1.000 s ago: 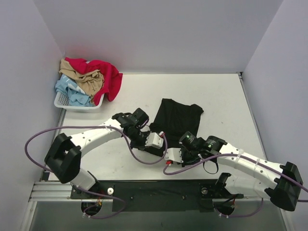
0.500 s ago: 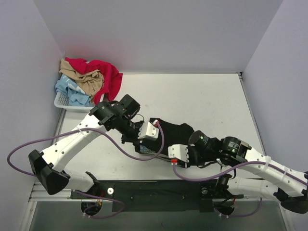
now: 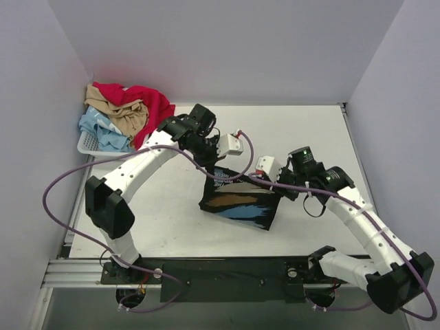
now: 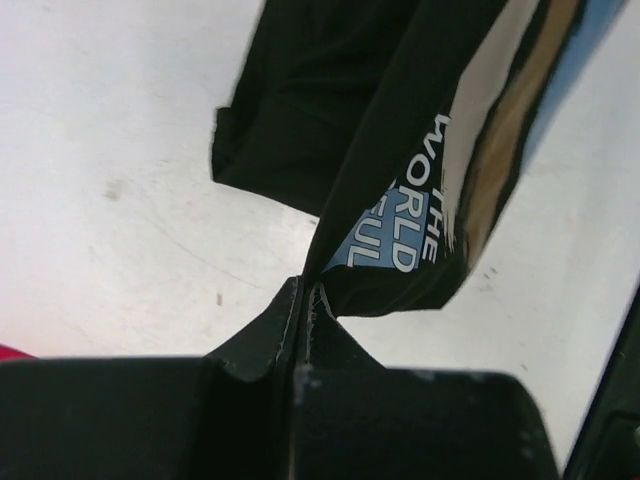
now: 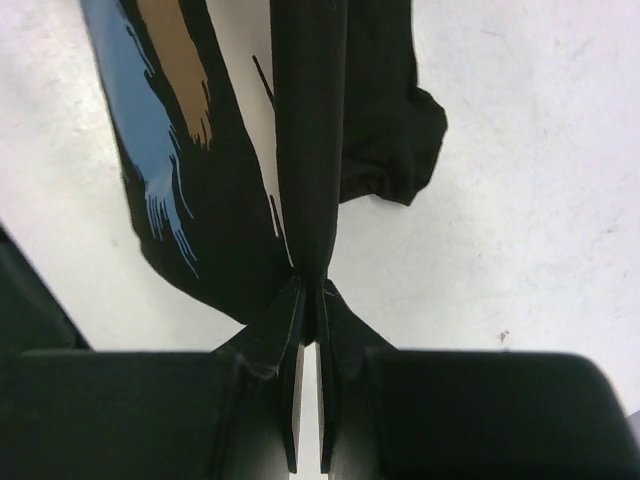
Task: Fold and stack the t-shirts
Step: Fold the long partially folded tshirt into a neat square
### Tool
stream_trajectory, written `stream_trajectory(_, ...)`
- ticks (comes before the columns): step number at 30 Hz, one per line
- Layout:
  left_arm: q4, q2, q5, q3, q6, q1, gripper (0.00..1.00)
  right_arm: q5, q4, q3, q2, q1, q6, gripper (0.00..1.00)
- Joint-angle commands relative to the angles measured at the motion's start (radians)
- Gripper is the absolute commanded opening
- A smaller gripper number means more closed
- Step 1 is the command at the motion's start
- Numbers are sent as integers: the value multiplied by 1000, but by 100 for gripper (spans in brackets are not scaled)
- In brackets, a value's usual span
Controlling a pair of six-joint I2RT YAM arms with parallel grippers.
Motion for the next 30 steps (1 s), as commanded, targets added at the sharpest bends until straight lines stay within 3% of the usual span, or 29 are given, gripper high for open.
stream_trajectory(1, 72, 130, -80, 184, -40, 29, 0, -52, 31, 49, 95, -114, -36, 0)
stream_trajectory(12, 55, 477, -198, 494, -110, 58, 0, -78, 111, 175, 414, -256, -68, 0)
stream_trajectory(26, 71, 657, -300, 562, -101, 65, 0, -41, 167, 294, 689, -299, -51, 0)
stream_trajectory(28, 86, 670, -314, 565, -101, 65, 12, -15, 199, 307, 715, -299, -22, 14)
stream_trajectory(29, 95, 676, -322, 566, -107, 65, 30, 0, 209, 311, 733, -299, -4, 29)
stream_trajectory(30, 113, 675, -331, 566, -110, 65, 36, 53, 241, 327, 743, -301, 48, 31)
